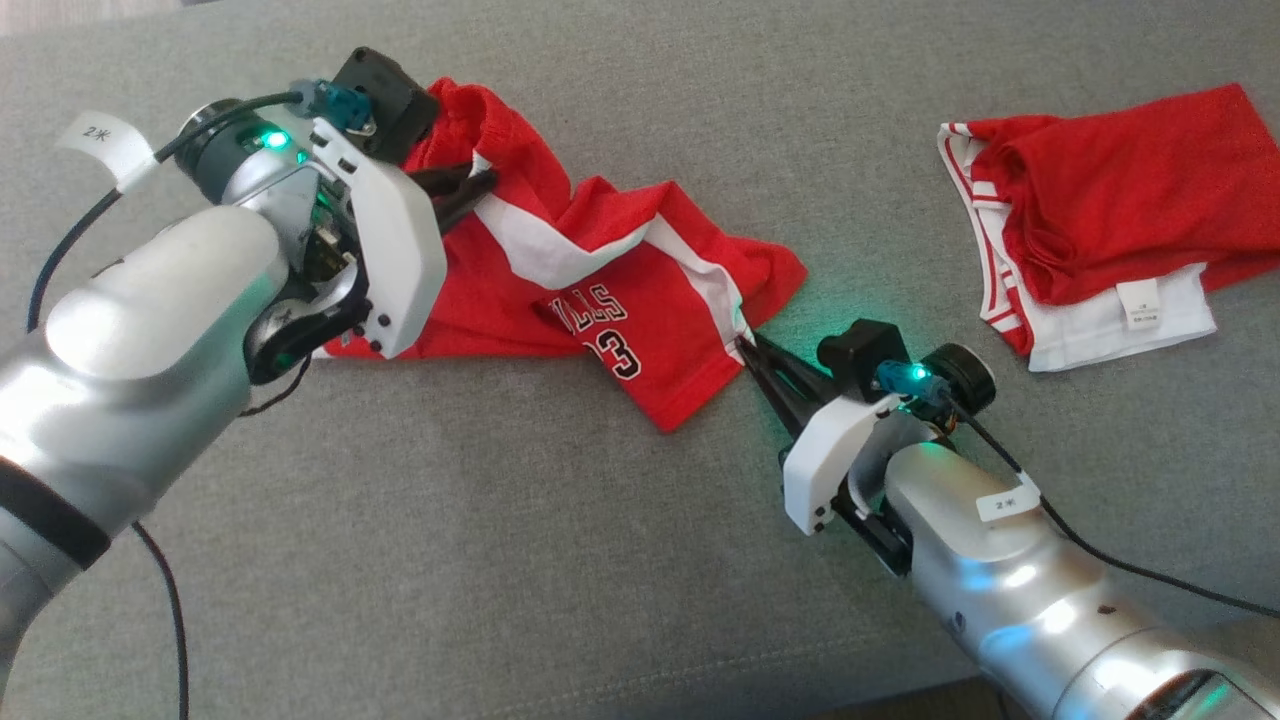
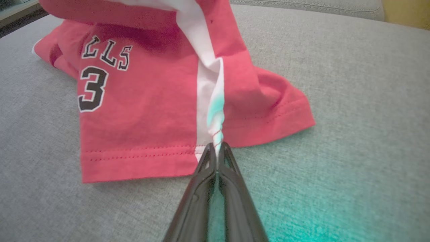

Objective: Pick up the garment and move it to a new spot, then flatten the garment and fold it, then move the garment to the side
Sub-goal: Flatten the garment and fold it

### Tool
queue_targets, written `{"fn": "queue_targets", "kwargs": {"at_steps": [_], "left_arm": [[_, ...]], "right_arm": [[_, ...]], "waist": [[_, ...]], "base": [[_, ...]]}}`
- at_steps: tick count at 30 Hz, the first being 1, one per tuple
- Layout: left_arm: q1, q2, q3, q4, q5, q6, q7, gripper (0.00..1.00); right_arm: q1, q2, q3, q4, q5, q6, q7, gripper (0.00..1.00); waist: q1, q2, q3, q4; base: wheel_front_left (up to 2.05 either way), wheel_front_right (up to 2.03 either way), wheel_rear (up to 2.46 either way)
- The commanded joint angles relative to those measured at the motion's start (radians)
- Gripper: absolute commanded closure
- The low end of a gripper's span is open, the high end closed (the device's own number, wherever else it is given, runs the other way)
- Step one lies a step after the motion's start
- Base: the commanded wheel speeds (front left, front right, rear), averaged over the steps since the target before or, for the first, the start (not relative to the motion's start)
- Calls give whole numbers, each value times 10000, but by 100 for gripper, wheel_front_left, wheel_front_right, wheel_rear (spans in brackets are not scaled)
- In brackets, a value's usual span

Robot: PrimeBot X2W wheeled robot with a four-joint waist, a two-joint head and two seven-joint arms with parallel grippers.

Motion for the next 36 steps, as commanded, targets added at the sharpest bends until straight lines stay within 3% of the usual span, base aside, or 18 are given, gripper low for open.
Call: {"fn": "queue_targets", "kwargs": {"at_steps": [1, 6, 11, 23, 31, 36], "left_arm": [[-682, 211, 435, -76, 4, 14, -84, 100], [-541, 235, 435, 37, -52, 13, -174, 100], [-382, 216, 435, 141, -316, 13, -445, 100], [-193, 39, 1044, 668, -1953, 26, -1742, 100], [54, -13, 2064, 524, -2843, 677, -2580, 100], [704, 489, 2560, -692, -3444, 1409, -2807, 100]], "right_arm": [[33, 210, 166, -15, 138, -7, -54, 100], [44, 211, 373, 283, 404, -7, -65, 100], [-63, -273, 538, 357, 696, -7, -77, 100], [-1603, -2943, 772, -1044, 382, -7, -19, 100], [-2368, -4392, 380, -2388, -194, -7, 359, 100], [-1991, -5314, -444, -3900, -371, -7, 1140, 100]], "waist": [[-1, 0, -41, -2], [-1, 0, -269, -11], [-1, 0, -787, 21], [-1, 0, -2651, 351], [-1, 0, -3327, 768], [-1, 0, -3607, 1010]], "base": [[0, 0, 0], [0, 0, 0], [0, 0, 0], [0, 0, 0], [0, 0, 0], [0, 0, 0]]}}
